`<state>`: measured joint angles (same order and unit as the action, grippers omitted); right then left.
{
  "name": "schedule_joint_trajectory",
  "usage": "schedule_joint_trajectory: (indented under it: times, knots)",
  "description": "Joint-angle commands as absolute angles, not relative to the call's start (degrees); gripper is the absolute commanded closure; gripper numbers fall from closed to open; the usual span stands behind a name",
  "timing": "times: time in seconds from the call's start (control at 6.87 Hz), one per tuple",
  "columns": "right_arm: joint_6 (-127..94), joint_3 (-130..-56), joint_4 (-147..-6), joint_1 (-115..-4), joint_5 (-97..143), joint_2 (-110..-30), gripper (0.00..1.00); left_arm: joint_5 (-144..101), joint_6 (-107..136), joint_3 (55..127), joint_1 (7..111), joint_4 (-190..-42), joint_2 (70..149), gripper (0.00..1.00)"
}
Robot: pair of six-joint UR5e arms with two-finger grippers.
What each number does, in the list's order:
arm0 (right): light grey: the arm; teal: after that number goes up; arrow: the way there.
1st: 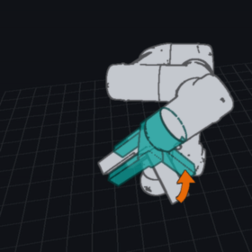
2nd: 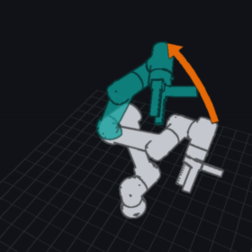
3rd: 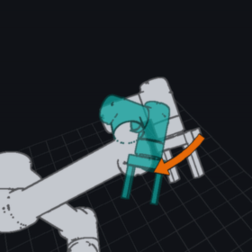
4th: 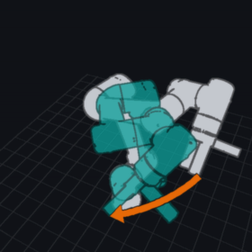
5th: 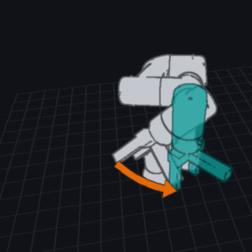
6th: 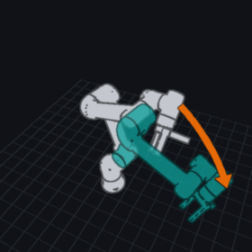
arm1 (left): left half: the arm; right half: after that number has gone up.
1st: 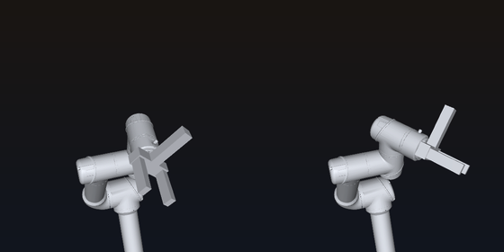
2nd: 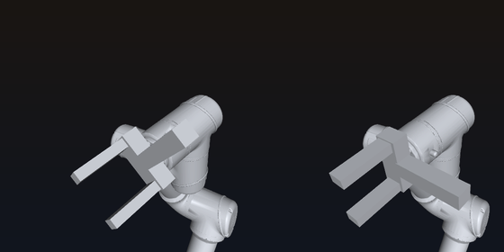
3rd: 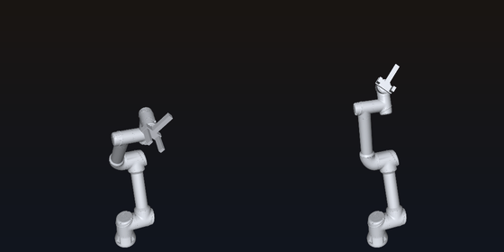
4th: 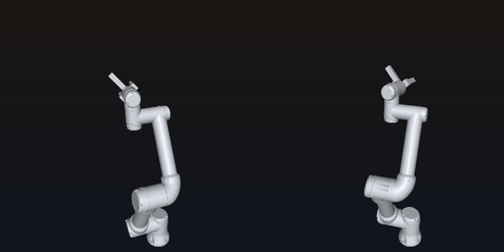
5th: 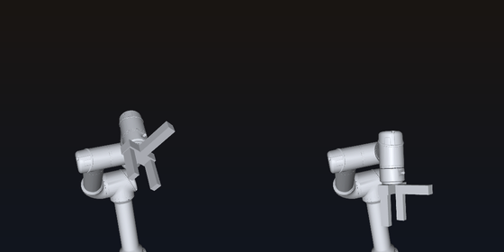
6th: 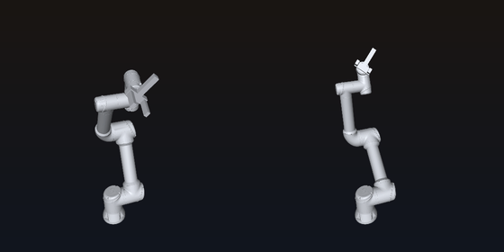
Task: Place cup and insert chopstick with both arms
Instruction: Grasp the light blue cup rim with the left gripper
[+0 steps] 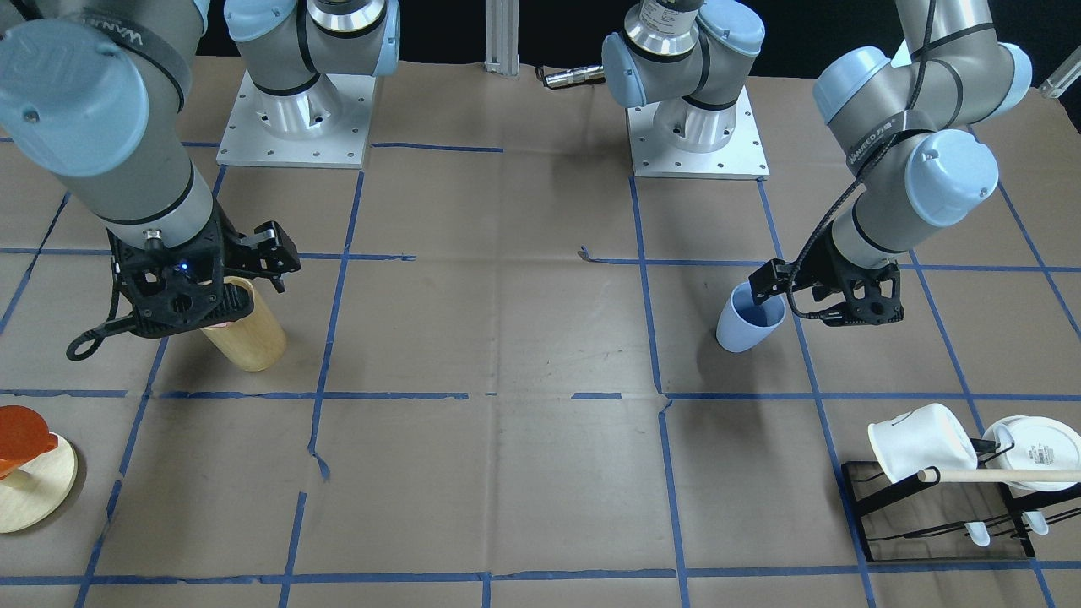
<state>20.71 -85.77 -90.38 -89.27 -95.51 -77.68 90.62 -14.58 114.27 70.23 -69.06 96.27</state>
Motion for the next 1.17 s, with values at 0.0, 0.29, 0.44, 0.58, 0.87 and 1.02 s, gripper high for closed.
schedule_joint_trajectory:
  times: [0.0,0.29,0.44,0.58,0.87,1.02]
  knots:
    - [23.0,-86.0,-90.4,-88.7,-96.2,-76.1,0.00,90.8,-14.4,114.8,70.3,-68.3,98.0,0.16]
    - [22.9,-86.5,-89.7,-88.7,-96.2,-75.6,0.00,90.9,-14.1,115.0,70.3,-68.5,98.8,0.81]
    - [23.3,-86.4,-90.5,-88.2,-96.2,-73.9,0.00,90.6,-14.0,115.0,70.3,-68.4,98.8,1.00]
    - [24.1,-86.4,-90.6,-87.7,-96.1,-73.8,0.00,90.8,-14.0,114.7,70.3,-68.2,98.9,1.00]
    - [24.2,-86.6,-90.9,-87.6,-96.3,-73.5,0.00,90.3,-10.3,112.6,72.0,-68.5,97.6,1.00]
    - [24.4,-86.6,-91.0,-87.6,-98.5,-73.4,0.00,89.9,-5.3,110.4,76.1,-68.6,98.5,1.00]
